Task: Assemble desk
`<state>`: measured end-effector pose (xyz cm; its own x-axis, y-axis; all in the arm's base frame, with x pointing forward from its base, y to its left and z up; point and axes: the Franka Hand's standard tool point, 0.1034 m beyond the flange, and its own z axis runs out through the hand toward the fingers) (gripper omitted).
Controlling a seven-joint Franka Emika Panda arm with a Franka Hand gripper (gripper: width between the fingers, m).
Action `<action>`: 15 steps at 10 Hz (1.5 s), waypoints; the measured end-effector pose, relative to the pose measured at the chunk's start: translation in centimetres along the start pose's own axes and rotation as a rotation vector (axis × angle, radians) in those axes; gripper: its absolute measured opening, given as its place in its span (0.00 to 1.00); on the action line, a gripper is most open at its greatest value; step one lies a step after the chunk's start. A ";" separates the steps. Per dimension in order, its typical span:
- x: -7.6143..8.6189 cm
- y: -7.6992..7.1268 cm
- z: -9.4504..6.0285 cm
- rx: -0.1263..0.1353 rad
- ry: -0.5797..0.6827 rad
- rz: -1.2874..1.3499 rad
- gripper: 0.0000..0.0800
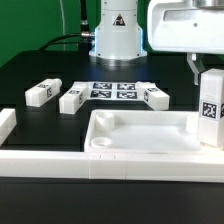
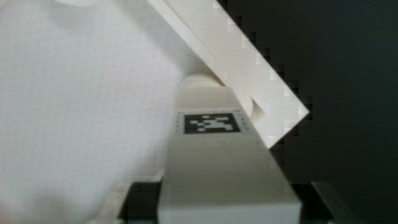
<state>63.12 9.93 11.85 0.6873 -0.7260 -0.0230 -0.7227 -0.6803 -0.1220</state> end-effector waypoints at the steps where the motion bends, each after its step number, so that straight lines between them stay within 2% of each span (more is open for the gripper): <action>1: 0.0 0.0 0.0 0.000 -0.001 0.061 0.36; 3: -0.1 -0.1 0.0 0.001 -0.002 0.071 0.36; 4: -0.1 0.0 0.0 0.000 -0.002 0.031 0.59; 5: -0.1 0.0 0.0 -0.001 -0.003 0.008 0.73; 6: -0.2 0.0 0.0 -0.008 -0.004 -0.042 0.73; 7: -0.2 -0.1 -0.1 -0.010 -0.007 -0.156 0.80; 8: -0.3 -0.2 -0.1 -0.011 -0.008 -0.248 0.81; 12: -0.4 -0.2 0.0 -0.012 -0.012 -0.606 0.81; 14: -0.2 -0.3 -0.1 -0.029 -0.007 -0.804 0.81; 15: -0.2 -0.3 -0.2 -0.047 0.001 -0.898 0.81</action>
Offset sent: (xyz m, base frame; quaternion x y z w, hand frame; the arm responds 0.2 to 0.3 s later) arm 0.0000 0.0000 0.0000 0.0000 0.0000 -0.0650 0.9979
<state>63.19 10.30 12.05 0.9947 0.0816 0.0622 0.0849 -0.9950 -0.0526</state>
